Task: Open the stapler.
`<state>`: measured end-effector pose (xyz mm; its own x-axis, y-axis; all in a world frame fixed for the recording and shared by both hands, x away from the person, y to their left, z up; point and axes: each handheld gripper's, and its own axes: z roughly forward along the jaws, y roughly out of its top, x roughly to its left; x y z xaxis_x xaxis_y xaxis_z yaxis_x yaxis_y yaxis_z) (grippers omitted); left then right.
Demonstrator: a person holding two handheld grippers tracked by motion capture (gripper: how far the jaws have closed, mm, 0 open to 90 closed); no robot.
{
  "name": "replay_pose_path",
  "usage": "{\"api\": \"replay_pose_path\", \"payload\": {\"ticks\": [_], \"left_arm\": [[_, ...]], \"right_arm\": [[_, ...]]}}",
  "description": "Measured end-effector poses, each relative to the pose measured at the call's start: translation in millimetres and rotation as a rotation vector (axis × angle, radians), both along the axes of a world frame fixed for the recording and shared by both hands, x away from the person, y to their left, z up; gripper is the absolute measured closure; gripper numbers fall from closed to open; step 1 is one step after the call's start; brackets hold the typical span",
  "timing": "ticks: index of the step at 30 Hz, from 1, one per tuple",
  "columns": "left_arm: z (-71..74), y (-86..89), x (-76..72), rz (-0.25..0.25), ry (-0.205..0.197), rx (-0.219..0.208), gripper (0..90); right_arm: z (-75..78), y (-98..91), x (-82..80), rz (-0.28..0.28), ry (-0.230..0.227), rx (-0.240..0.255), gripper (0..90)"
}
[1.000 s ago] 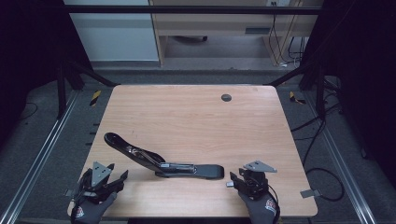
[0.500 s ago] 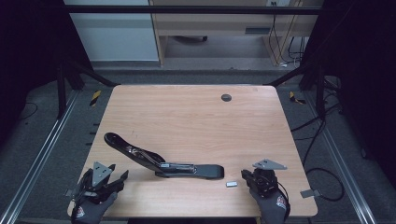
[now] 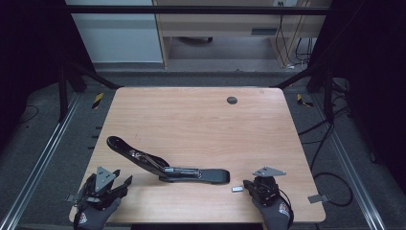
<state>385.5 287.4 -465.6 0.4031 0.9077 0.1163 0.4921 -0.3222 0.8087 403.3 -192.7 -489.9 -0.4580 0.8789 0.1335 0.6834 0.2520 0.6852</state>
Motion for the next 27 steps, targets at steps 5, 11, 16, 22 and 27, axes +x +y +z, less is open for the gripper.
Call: {"api": "replay_pose_path", "payload": {"ticks": [5,11,16,22,27], "left_arm": [[0.1,0.0,-0.1,-0.005,0.007,0.002,49.3],[-0.2,-0.7,-0.2,-0.009,0.014,-0.008,51.2],[-0.2,-1.1,-0.5,-0.016,0.019,-0.012,52.9],[-0.4,-2.4,-0.8,-0.023,0.021,-0.017,55.7],[0.3,-3.4,-1.3,-0.035,0.014,-0.014,56.7]], "right_arm": [[-1.7,1.8,0.3,0.011,0.011,-0.004,90.0],[-3.1,6.3,-0.1,0.030,0.020,-0.008,90.0],[-3.2,9.2,-0.7,0.046,0.017,-0.006,90.0],[-3.4,13.3,-0.4,0.060,0.018,-0.011,90.0],[-4.2,18.1,1.6,0.064,0.019,-0.004,90.0]]}}
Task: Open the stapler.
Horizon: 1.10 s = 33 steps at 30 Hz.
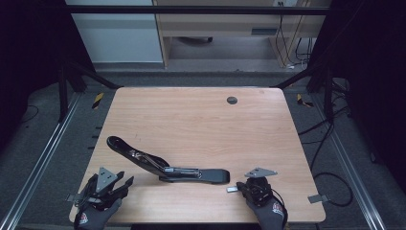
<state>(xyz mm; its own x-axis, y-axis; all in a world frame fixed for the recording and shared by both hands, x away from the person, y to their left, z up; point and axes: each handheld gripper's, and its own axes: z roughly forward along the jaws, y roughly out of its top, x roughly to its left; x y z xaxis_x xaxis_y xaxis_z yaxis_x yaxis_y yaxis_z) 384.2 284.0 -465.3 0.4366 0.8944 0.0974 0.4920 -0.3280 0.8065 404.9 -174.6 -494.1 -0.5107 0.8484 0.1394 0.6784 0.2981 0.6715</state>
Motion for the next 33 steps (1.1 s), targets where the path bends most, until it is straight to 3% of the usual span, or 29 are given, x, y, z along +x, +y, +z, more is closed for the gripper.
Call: {"api": "replay_pose_path", "payload": {"ticks": [18,29,33], "left_arm": [[0.4,-1.0,-0.3,-0.012,-0.022,0.005,56.0],[-1.1,-5.5,-0.2,-0.032,0.022,0.016,59.1],[-1.3,-6.7,-0.7,-0.034,0.030,0.010,58.6]], "right_arm": [[-0.5,20.2,-1.1,0.049,-0.003,0.011,90.0],[-1.7,28.0,-0.8,0.061,0.003,0.012,90.0],[-3.1,30.3,-0.5,0.085,-0.015,0.008,90.0]]}}
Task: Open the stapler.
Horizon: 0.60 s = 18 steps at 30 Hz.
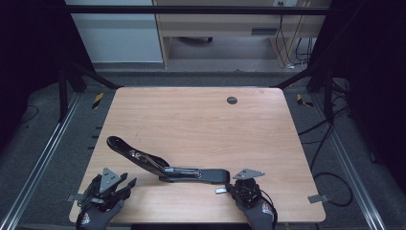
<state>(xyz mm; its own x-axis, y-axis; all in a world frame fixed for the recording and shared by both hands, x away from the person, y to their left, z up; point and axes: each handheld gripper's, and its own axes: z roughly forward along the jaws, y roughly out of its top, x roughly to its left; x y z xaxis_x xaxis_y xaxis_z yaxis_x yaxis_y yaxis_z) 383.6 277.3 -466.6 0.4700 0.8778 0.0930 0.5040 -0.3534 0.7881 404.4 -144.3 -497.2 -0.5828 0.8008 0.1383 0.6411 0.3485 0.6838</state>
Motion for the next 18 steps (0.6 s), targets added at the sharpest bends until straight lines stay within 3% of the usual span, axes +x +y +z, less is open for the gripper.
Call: {"api": "replay_pose_path", "payload": {"ticks": [7,13,18], "left_arm": [[0.3,-6.2,-2.7,-0.013,0.016,-0.026,62.3],[1.6,-10.8,-5.4,-0.011,0.024,-0.039,63.1],[2.5,-16.0,-7.9,-0.016,0.027,-0.044,61.9]], "right_arm": [[-0.2,5.4,-1.2,-0.005,0.019,0.007,90.0],[-1.5,7.3,-1.7,0.023,0.003,0.001,90.0],[1.2,5.4,-2.8,0.009,0.002,0.019,90.0]]}}
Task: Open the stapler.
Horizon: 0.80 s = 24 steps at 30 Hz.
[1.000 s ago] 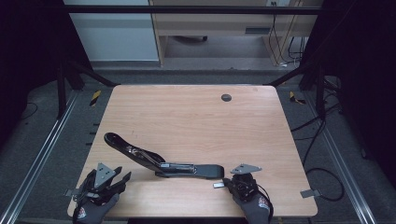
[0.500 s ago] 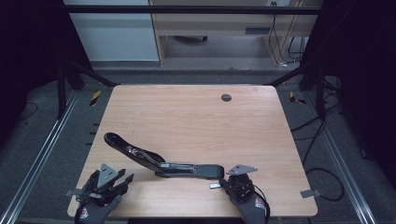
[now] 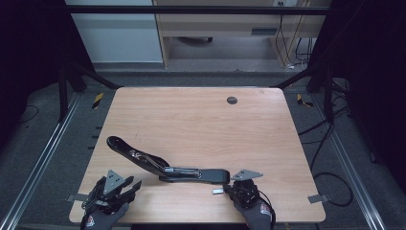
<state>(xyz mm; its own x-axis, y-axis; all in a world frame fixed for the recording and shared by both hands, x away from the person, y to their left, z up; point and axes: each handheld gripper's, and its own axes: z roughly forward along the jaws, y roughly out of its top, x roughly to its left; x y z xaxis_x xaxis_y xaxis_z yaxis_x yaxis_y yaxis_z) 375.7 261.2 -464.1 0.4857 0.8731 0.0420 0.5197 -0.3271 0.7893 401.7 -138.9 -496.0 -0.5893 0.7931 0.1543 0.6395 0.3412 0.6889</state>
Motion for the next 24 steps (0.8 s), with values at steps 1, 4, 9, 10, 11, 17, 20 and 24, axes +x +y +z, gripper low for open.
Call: {"api": "replay_pose_path", "payload": {"ticks": [1,4,9,10,11,17,20,24], "left_arm": [[0.4,-1.8,-0.7,-0.003,0.001,-0.004,61.4],[1.8,-6.6,-2.8,-0.008,0.000,-0.009,60.6],[5.4,-18.6,-7.4,-0.020,-0.001,-0.019,60.4],[5.7,-20.8,-7.8,-0.023,-0.004,-0.018,60.2],[6.0,-23.9,-8.2,-0.028,-0.005,-0.019,59.7],[9.3,-42.6,-9.9,-0.082,0.001,-0.016,59.5],[11.5,-50.9,-9.8,-0.104,0.003,-0.014,60.2],[16.6,-65.1,-8.6,-0.143,0.001,-0.010,62.0]], "right_arm": [[0.7,-1.5,0.0,0.000,-0.010,0.003,90.0],[5.0,-8.9,-0.3,-0.022,-0.029,0.018,90.0],[12.3,-23.0,0.3,-0.053,-0.057,0.033,90.0],[14.3,-27.0,0.3,-0.068,-0.059,0.036,90.0],[14.9,-29.8,0.7,-0.072,-0.066,0.035,90.0],[21.1,-50.7,4.2,-0.121,-0.091,0.028,90.0],[24.1,-59.1,5.4,-0.138,-0.098,0.028,90.0],[26.5,-64.5,5.7,-0.146,-0.097,0.025,90.0]]}}
